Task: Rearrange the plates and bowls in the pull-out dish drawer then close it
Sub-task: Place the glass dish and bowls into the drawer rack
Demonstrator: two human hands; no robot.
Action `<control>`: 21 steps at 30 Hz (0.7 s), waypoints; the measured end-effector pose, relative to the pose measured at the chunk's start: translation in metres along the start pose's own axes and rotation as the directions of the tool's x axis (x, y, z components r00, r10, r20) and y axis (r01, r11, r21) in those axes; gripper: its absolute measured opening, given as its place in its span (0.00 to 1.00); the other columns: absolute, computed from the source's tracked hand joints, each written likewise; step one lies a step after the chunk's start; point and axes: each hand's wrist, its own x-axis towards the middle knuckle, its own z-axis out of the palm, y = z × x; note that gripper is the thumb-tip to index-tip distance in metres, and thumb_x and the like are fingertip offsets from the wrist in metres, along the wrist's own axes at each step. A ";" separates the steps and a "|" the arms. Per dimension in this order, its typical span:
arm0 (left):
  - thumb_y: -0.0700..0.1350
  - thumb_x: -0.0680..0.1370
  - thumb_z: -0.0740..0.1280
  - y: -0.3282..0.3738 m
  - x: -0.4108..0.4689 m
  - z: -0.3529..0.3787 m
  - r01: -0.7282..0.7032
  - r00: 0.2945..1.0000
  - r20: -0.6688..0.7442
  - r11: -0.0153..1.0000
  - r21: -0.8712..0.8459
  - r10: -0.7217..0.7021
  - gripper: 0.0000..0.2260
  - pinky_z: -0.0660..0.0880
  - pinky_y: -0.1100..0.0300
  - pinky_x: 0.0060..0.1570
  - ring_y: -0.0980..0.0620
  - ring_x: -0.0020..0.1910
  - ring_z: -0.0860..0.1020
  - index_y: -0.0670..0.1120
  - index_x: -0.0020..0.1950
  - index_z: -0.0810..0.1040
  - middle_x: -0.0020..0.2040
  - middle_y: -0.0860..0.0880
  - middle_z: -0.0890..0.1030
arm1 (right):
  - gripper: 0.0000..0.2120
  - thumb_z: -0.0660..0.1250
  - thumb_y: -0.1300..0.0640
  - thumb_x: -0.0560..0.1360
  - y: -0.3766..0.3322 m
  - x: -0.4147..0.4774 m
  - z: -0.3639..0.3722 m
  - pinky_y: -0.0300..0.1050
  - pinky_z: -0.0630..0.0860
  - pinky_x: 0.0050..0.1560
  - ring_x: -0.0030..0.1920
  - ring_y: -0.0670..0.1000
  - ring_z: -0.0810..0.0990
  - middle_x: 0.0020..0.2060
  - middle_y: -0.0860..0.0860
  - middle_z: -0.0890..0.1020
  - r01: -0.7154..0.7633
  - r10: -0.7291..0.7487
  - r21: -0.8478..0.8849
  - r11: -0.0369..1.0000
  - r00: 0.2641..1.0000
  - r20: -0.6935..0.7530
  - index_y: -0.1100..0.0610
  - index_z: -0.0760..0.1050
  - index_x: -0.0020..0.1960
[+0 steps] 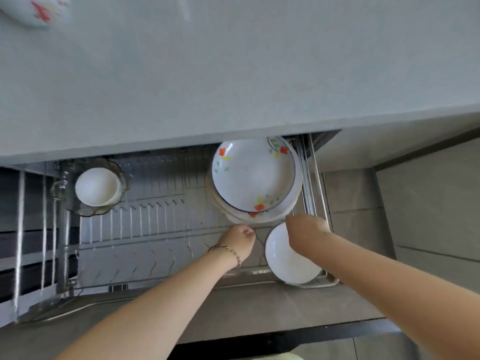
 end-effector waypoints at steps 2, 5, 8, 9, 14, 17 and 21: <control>0.42 0.80 0.55 0.003 -0.029 -0.040 -0.084 0.990 -0.114 0.996 -0.030 0.080 0.10 0.77 0.54 0.51 0.45 0.48 0.81 0.47 0.48 0.75 0.44 0.46 0.80 | 0.18 0.57 0.63 0.78 -0.017 -0.022 -0.034 0.47 0.73 0.58 0.62 0.56 0.75 0.63 0.55 0.75 0.078 -0.078 0.012 0.997 0.997 -0.026 0.58 0.67 0.67; 0.41 0.80 0.55 0.004 -0.065 -0.108 -0.173 0.946 -0.284 0.984 -0.043 0.154 0.09 0.76 0.60 0.37 0.46 0.46 0.82 0.49 0.47 0.75 0.41 0.51 0.80 | 0.18 0.55 0.60 0.79 -0.050 -0.048 -0.088 0.47 0.72 0.55 0.62 0.57 0.75 0.63 0.55 0.74 0.219 -0.221 -0.030 0.975 0.964 -0.149 0.56 0.66 0.69; 0.38 0.80 0.57 0.002 -0.098 -0.196 -0.272 0.868 -0.454 0.957 -0.102 0.199 0.11 0.71 0.66 0.30 0.49 0.41 0.80 0.50 0.43 0.74 0.41 0.50 0.79 | 0.18 0.54 0.58 0.79 -0.100 -0.070 -0.154 0.47 0.72 0.61 0.63 0.57 0.74 0.64 0.54 0.75 0.342 -0.330 -0.018 0.939 0.891 -0.312 0.53 0.68 0.68; 0.37 0.79 0.58 0.001 -0.105 -0.225 -0.306 0.837 -0.507 0.944 -0.123 0.206 0.13 0.74 0.63 0.33 0.48 0.38 0.79 0.51 0.40 0.73 0.39 0.49 0.79 | 0.17 0.54 0.57 0.79 -0.119 -0.077 -0.176 0.48 0.72 0.63 0.64 0.56 0.74 0.64 0.53 0.75 0.374 -0.342 0.019 0.927 0.866 -0.365 0.52 0.68 0.68; 0.34 0.76 0.56 -0.007 -0.117 -0.363 -0.369 0.739 -0.660 0.899 -0.235 0.131 0.14 0.71 0.57 0.42 0.44 0.39 0.78 0.52 0.38 0.72 0.44 0.40 0.79 | 0.18 0.58 0.49 0.78 -0.216 -0.077 -0.274 0.46 0.75 0.60 0.57 0.55 0.79 0.57 0.54 0.81 0.476 -0.239 0.331 0.815 0.796 -0.557 0.52 0.69 0.67; 0.35 0.76 0.56 -0.013 -0.107 -0.418 -0.375 0.706 -0.700 0.895 -0.241 0.108 0.12 0.70 0.62 0.37 0.41 0.42 0.80 0.49 0.40 0.73 0.45 0.42 0.79 | 0.23 0.60 0.49 0.78 -0.270 -0.054 -0.318 0.49 0.78 0.55 0.43 0.55 0.82 0.49 0.57 0.82 0.452 -0.114 0.660 0.600 0.865 -0.488 0.59 0.66 0.69; 0.38 0.77 0.58 -0.018 -0.108 -0.457 -0.363 0.600 -0.790 0.922 -0.133 0.122 0.08 0.73 0.58 0.37 0.42 0.39 0.78 0.44 0.44 0.76 0.44 0.41 0.79 | 0.27 0.63 0.47 0.77 -0.328 -0.037 -0.348 0.47 0.79 0.46 0.39 0.56 0.80 0.49 0.62 0.79 0.264 -0.233 0.929 0.258 0.950 -0.205 0.62 0.64 0.69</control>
